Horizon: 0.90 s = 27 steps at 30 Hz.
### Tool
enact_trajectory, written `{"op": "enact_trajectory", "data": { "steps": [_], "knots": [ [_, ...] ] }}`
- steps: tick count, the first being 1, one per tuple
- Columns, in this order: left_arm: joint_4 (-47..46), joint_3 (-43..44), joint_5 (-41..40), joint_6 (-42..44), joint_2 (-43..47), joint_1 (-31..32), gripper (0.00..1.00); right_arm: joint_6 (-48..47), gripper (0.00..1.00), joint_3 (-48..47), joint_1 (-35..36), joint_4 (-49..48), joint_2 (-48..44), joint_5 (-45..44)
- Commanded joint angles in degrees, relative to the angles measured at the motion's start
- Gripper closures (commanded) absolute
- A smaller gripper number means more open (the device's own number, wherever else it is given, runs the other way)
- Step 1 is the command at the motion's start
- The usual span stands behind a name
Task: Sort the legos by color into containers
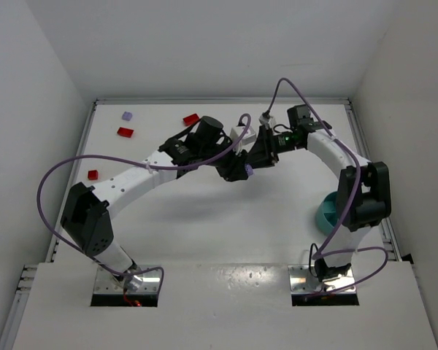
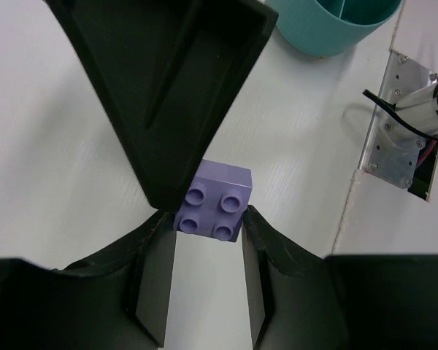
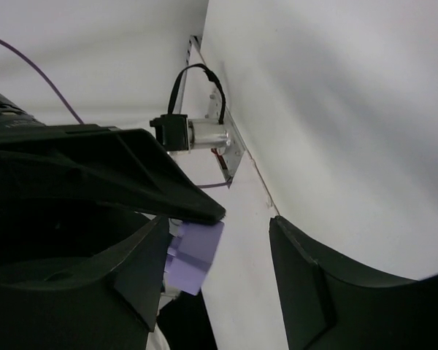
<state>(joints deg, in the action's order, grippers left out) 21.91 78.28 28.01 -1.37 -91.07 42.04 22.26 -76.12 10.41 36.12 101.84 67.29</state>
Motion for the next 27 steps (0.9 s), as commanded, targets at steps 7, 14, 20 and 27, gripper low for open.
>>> {"op": "enact_trajectory", "data": {
  "steps": [7,14,20,27],
  "knots": [
    [-1.87,2.49,-2.08,0.31,-0.34,0.32,0.98,3.75,0.55,6.95,0.92,-5.53,-5.25,0.13],
    [-1.87,1.96,-3.49,0.84,-0.34,0.32,0.98,3.75,0.81,7.47,1.45,-6.05,-6.39,1.44],
    [-1.87,0.82,-3.49,1.37,-0.34,0.32,0.98,3.75,0.92,9.14,1.45,-6.59,-9.21,2.59],
    [-1.87,0.82,-3.49,1.37,-0.34,0.32,0.99,4.28,0.74,8.62,1.45,-6.59,-9.21,3.11]
  ]
}}
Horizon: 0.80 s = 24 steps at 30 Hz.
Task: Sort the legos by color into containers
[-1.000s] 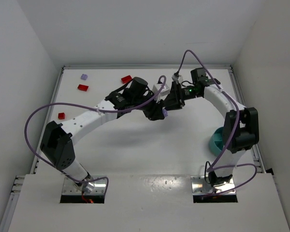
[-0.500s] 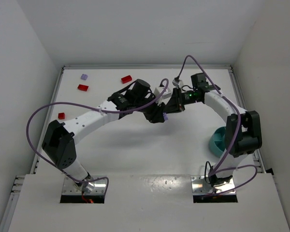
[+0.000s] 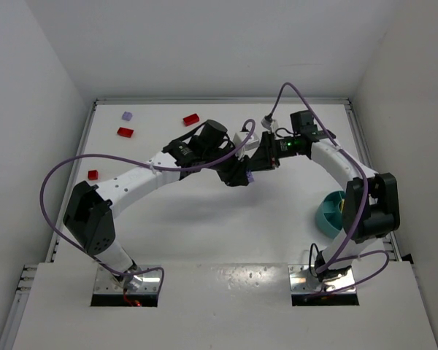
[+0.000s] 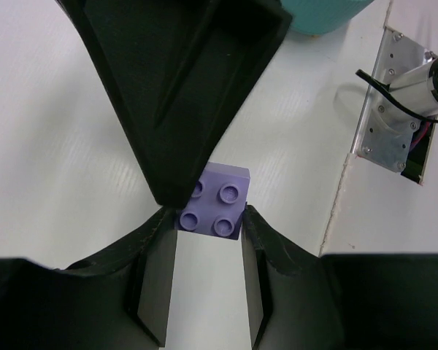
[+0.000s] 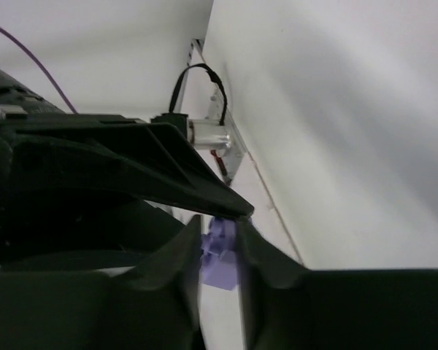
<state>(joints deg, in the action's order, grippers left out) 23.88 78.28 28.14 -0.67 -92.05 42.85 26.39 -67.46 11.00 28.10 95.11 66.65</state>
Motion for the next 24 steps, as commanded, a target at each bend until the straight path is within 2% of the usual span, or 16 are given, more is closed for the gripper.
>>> {"op": "enact_trajectory", "data": {
  "steps": [1,2,3,5,6,10,13,15,16,17,18,23,24],
  "knots": [
    [-3.84,0.82,-3.62,0.67,0.64,-0.49,0.99,0.67,0.66,-0.04,0.86,1.43,-2.47,3.75],
    [-3.84,0.82,-3.62,0.67,0.64,-0.49,0.99,1.72,0.47,-0.04,0.08,0.91,-2.47,4.44],
    [-3.84,0.82,-3.62,0.67,0.64,-0.49,0.99,2.86,0.41,0.74,0.07,-1.09,-2.47,6.1],
    [-3.84,0.21,-4.15,0.67,1.17,-0.49,0.99,6.99,0.36,1.54,-0.46,-3.91,-2.47,9.09],
    [-3.84,0.21,-4.15,0.67,1.17,-0.49,0.99,8.14,0.36,2.33,-0.46,-6.36,-2.47,9.8],
    [-3.84,-0.32,-5.55,1.19,1.69,-0.49,0.99,8.67,0.36,2.86,0.07,-6.39,-2.47,9.81],
    [-3.84,-0.32,-6.08,1.19,1.7,-0.49,0.99,8.68,0.43,4.44,0.6,-6.91,-3.09,10.34],
    [-3.84,-0.32,-6.61,1.19,1.7,-0.49,0.99,8.68,0.56,4.97,0.6,-6.92,-3.62,10.34],
    [-3.84,-0.32,-6.61,1.19,1.7,-0.49,0.99,8.68,0.56,4.97,0.6,-7.44,-3.62,10.34],
    [-3.84,0.2,-6.61,1.19,1.7,-0.49,0.99,9.2,0.6,5.67,0.6,-7.44,-3.62,10.34],
    [-3.84,0.21,-7.13,1.19,1.7,-0.49,0.99,9.9,0.69,5.67,0.6,-8.14,-3.62,10.34],
    [-3.84,0.73,-7.74,1.19,1.7,-0.49,0.99,9.91,0.93,5.67,0.07,-8.67,-3.62,10.87],
    [-3.84,0.73,-8.36,1.19,1.7,-0.49,0.97,9.91,1.0,5.67,0.07,-8.67,-3.62,10.87]
  ]
}}
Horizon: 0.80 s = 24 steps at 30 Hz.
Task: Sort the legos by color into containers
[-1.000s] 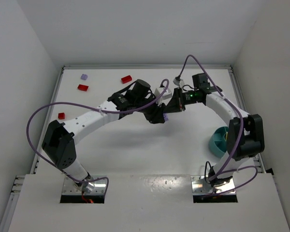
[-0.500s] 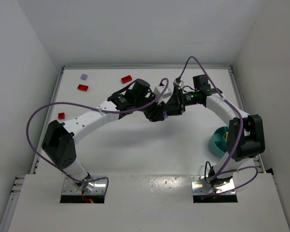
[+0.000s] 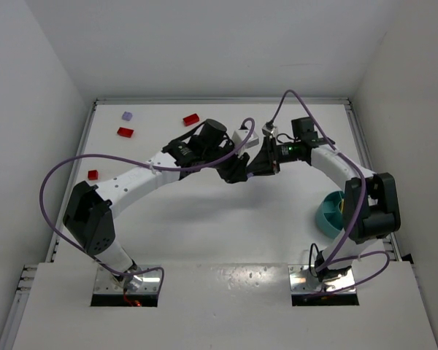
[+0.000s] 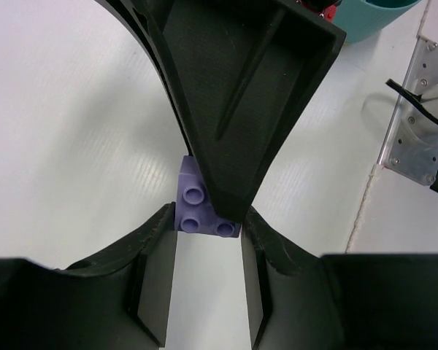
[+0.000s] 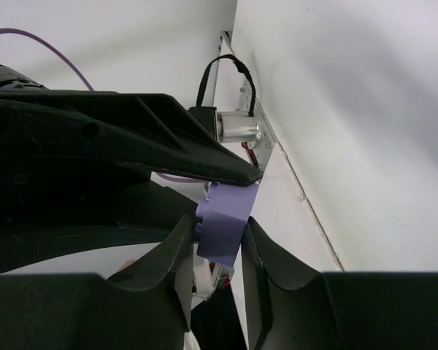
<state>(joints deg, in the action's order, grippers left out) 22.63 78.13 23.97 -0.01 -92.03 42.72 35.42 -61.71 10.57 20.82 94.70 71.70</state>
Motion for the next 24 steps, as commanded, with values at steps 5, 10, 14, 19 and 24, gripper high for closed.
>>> {"op": "enact_trajectory", "data": {
  "steps": [5,10,14,19,24],
  "knots": [
    [-1.36,0.36,-8.75,-0.6,3.78,-0.36,0.39,-23.12,1.0,-9.7,-2.3,28.41,-2.68,-2.66],
    [-0.66,-4.03,-7.18,-1.13,7.74,-4.13,0.0,-55.88,1.0,-22.66,-7.13,54.32,2.52,-21.85],
    [1.27,-5.44,-5.95,-1.66,8.88,-6.68,0.0,-61.33,1.0,-20.03,-11.44,54.84,-3.79,-35.27],
    [3.29,-5.44,-2.35,-2.97,8.89,-11.6,0.0,-72.58,1.0,-14.94,-18.47,58.19,-11.1,-48.73],
    [4.44,-4.92,2.4,-3.5,7.83,-15.64,0.0,-78.65,1.0,-9.74,-23.3,59.24,-19.62,-58.15]
  ]
}}
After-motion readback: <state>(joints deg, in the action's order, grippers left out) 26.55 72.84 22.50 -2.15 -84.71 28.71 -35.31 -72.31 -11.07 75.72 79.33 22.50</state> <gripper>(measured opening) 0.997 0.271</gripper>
